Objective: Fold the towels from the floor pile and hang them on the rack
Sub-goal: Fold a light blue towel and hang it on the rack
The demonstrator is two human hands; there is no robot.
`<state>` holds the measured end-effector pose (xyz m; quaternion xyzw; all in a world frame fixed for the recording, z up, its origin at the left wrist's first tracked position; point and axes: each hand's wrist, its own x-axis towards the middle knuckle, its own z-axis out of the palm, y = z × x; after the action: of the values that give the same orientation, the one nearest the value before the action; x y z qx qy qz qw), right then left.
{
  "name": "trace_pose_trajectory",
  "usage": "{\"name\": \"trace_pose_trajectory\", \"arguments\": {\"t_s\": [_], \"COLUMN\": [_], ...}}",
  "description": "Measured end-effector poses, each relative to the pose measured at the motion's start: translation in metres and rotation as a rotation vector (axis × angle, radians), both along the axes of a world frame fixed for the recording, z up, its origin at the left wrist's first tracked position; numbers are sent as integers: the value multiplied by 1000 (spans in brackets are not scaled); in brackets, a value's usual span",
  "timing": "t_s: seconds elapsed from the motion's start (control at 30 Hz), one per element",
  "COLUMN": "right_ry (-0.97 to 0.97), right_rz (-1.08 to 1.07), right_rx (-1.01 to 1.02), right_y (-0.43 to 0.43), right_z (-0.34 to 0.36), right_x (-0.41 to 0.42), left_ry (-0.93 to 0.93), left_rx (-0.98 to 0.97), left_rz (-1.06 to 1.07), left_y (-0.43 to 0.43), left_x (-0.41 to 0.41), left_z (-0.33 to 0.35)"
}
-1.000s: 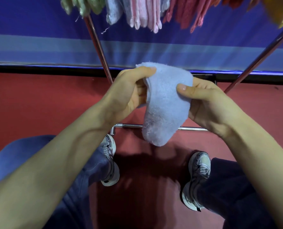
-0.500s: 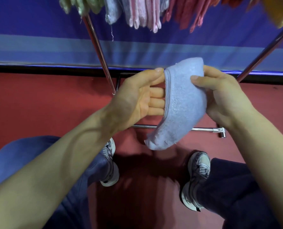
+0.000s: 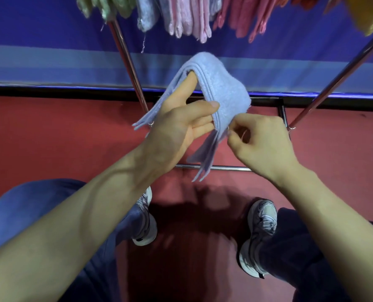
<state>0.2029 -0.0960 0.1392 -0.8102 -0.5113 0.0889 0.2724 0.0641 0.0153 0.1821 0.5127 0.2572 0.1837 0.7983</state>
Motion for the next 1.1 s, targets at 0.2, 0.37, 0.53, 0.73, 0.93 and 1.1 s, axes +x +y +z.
{"name": "trace_pose_trajectory", "arguments": {"t_s": [0.2,0.37,0.53,0.73,0.93,1.1], "right_ry": [661,1168,1261,1322,1300,1319], "right_rz": [-281,-209,-74,-30,-93,-131], "right_rx": [239,148,233,292,335,270], "right_y": [6,7,5,3,4,4], "right_z": [15,22,26,27,31,35], "right_x": [17,21,20,19,20,19], "left_ry": [116,54,40,65,133,107], "left_rx": [111,75,49,71,112,13], "left_rz": [44,-18,-35,-66,-114,-31], "left_y": [7,5,4,2,-1,-2], "left_x": [-2,-4,-1,-1,-1,3], "left_z": [1,-1,-3,-2,-7,-9]}}
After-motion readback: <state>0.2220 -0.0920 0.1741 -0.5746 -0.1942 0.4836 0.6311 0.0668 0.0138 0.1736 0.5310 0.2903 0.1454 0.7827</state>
